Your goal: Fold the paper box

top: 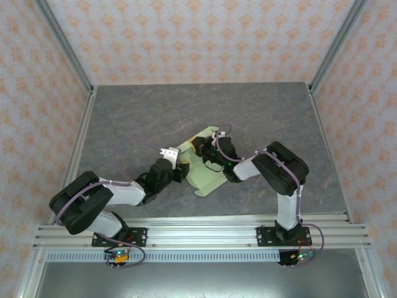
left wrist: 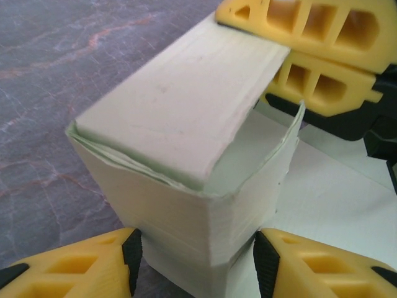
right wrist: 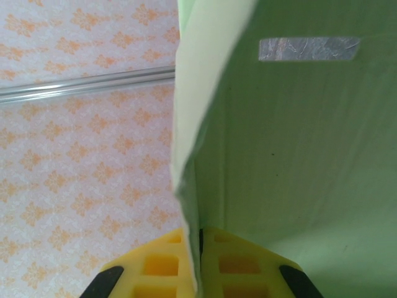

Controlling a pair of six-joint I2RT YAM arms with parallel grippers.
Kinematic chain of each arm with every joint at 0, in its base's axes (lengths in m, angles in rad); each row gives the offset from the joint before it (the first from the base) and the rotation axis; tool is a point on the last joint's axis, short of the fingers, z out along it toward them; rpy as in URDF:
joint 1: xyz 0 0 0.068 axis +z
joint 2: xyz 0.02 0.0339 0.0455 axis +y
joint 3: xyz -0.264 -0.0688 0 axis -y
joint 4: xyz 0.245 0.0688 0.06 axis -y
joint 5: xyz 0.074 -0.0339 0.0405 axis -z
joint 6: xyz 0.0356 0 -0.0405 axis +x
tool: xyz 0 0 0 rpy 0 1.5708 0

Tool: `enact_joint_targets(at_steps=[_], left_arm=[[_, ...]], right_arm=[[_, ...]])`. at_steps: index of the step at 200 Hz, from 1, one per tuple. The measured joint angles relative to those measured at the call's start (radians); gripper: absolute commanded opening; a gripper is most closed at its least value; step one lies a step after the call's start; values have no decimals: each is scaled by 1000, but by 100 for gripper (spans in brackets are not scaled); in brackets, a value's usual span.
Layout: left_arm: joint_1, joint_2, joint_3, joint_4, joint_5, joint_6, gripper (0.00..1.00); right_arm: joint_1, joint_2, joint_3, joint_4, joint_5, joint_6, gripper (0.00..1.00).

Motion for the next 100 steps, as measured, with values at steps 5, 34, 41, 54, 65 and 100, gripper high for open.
enact_joint_targets(at_steps=[5,34,41,54,65,100], left_arm=[[-6,7,2,3,-9,-1,53],[-18,37,14,17,-47,-14,49],[-20,43,15,22,-57,-15,49],[-21,54,17,30,-65,-18,51],[-23,68,19,44,-68,-19,54],[-35,118,19,128,-70,-32,46]], right_arm=[[2,-4,-6,3,9,3,7],[16,-31,-43,16,66,7,7],[21,-36,-55,24,81,7,7],[30,-39,-75,52,105,10,7],[36,-39,-92,80,126,14,7],[40,-36,-133,156,175,33,7]])
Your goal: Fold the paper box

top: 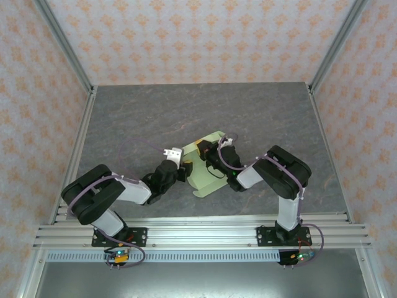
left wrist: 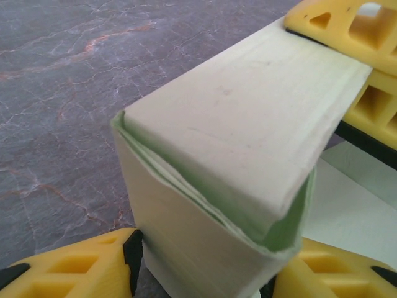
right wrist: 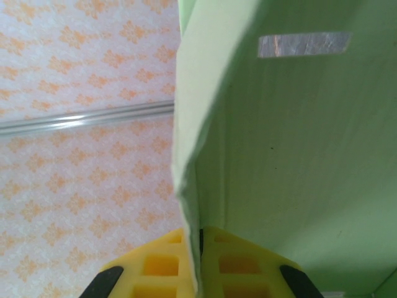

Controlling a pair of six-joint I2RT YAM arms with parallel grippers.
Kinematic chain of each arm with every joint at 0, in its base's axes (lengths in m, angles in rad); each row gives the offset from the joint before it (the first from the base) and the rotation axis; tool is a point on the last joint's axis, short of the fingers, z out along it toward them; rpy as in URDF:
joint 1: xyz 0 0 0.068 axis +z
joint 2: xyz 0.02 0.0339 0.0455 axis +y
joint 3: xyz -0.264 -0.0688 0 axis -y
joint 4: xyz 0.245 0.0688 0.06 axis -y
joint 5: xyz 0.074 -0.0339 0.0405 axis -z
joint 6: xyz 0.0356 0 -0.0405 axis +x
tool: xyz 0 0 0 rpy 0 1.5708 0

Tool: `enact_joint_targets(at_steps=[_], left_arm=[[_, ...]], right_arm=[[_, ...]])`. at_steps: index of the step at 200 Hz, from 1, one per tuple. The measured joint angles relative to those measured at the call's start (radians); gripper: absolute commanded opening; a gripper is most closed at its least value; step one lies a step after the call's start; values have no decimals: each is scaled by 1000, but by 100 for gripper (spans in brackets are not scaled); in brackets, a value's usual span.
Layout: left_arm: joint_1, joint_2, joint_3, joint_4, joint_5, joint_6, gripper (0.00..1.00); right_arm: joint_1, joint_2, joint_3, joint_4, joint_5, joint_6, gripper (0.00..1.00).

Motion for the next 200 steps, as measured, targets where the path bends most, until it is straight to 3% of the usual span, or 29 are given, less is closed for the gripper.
enact_joint_targets(at_steps=[67,92,113,139,185,200], left_arm=[[0,53,20,40,-65,-8,28],[-6,56,23,42,-89,-8,24],[-6,73,31,54,-108,-5,22],[-6,98,40,79,-115,18,20],[-6,104,53,83,-95,81,20],[-6,102,75,51,-75,117,20]], right_arm=[[38,10,-21,45,138,2,8],[66,1,-37,50,196,0,17],[103,-17,-52,43,224,-16,31],[136,-51,-68,4,227,-31,39],[139,-197,-127,-110,227,-56,52],[141,-328,-70,-460,200,-134,55]])
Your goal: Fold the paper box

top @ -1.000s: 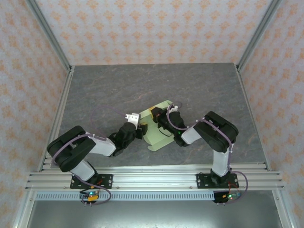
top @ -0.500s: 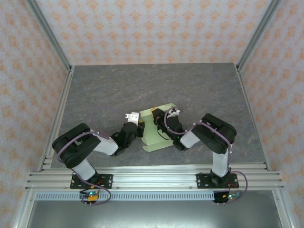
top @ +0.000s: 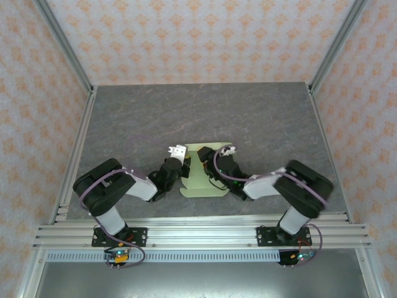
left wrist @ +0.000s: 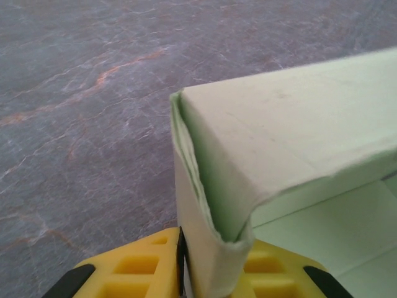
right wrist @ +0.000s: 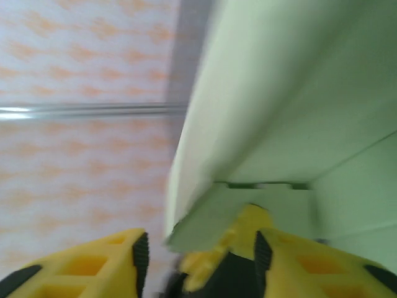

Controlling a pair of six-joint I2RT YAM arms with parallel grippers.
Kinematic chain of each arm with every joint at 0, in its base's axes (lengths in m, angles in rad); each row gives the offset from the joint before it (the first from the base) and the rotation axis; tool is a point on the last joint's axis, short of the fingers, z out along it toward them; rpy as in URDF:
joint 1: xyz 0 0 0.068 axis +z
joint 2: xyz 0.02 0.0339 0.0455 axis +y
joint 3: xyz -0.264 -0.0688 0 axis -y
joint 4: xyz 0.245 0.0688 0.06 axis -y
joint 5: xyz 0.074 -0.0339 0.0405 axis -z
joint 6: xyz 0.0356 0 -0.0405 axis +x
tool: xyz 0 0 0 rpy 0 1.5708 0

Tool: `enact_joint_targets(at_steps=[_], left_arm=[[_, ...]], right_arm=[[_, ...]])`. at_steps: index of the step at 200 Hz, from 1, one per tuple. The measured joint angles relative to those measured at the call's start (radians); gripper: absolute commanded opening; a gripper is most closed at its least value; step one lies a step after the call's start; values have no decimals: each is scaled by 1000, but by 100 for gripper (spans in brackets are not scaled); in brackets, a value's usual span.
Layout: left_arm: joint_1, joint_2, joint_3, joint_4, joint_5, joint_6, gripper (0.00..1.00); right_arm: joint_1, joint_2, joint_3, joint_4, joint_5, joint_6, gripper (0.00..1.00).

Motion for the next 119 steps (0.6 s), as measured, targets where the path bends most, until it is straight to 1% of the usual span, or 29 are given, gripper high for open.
enact_joint_targets(at_steps=[7,17,30,35,47,68,92,108,119], left_arm=[[0,-5,9,-7,14,15,20],[0,-16,15,-11,33,35,20],[0,-31,22,-19,63,63,20],[0,-34,25,-21,72,72,20],[3,-35,33,-23,101,92,20],[13,-35,42,-24,148,112,20],[25,-18,61,-16,213,146,19],[28,13,74,8,267,173,18],[31,32,85,7,301,190,18]], right_arm=[[5,-75,45,-158,-7,-46,56],[13,-164,109,-315,-15,-108,57],[21,-277,174,-467,-16,-184,58],[23,-318,190,-519,-12,-214,61],[24,-415,224,-658,6,-281,65],[16,-525,269,-866,36,-397,71],[-32,-558,337,-1076,34,-541,72],[-98,-515,417,-1200,9,-642,71],[-143,-472,469,-1250,-16,-696,70]])
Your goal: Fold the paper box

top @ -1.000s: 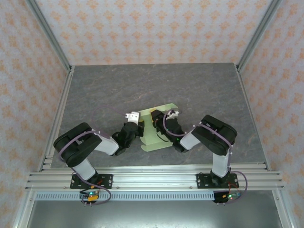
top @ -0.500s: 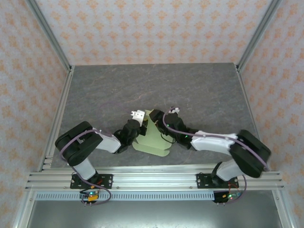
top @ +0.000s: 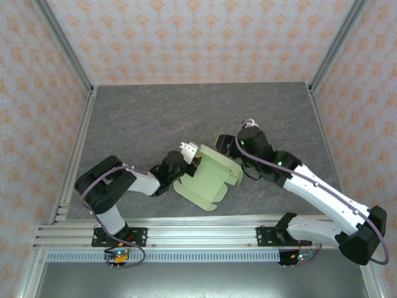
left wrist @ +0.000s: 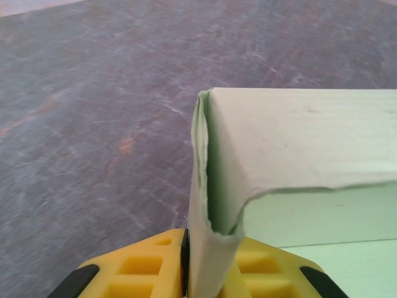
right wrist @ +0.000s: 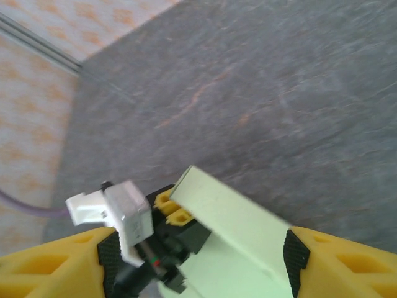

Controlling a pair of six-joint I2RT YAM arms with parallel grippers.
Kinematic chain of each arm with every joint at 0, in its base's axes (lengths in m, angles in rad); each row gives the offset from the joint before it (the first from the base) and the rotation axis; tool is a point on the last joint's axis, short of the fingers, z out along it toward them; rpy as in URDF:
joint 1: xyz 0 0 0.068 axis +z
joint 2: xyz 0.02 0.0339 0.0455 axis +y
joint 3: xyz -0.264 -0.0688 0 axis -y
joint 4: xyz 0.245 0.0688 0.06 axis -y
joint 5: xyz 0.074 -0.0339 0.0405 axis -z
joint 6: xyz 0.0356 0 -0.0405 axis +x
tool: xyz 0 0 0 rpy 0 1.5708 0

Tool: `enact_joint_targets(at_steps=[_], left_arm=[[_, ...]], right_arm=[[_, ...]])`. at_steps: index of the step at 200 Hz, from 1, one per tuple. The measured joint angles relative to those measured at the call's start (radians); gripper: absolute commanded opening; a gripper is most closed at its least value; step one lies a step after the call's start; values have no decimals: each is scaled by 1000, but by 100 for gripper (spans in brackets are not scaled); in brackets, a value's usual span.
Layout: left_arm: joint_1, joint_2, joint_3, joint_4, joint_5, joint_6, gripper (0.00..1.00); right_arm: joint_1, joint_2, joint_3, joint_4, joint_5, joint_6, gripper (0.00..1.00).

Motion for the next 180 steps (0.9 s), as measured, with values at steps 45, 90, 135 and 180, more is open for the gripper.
enact_joint_targets(at_steps=[45,90,135,180], left_arm=[[12,48,55,-7,101,38,19],[17,109,58,13,131,41,21],[23,129,58,29,156,43,21],[34,139,55,73,159,39,25]], right_arm=[[-170,221,87,-68,-214,-181,59],[-181,382,96,-57,-322,-306,56],[-183,457,97,-18,-378,-396,52],[-200,504,99,26,-429,-421,50]])
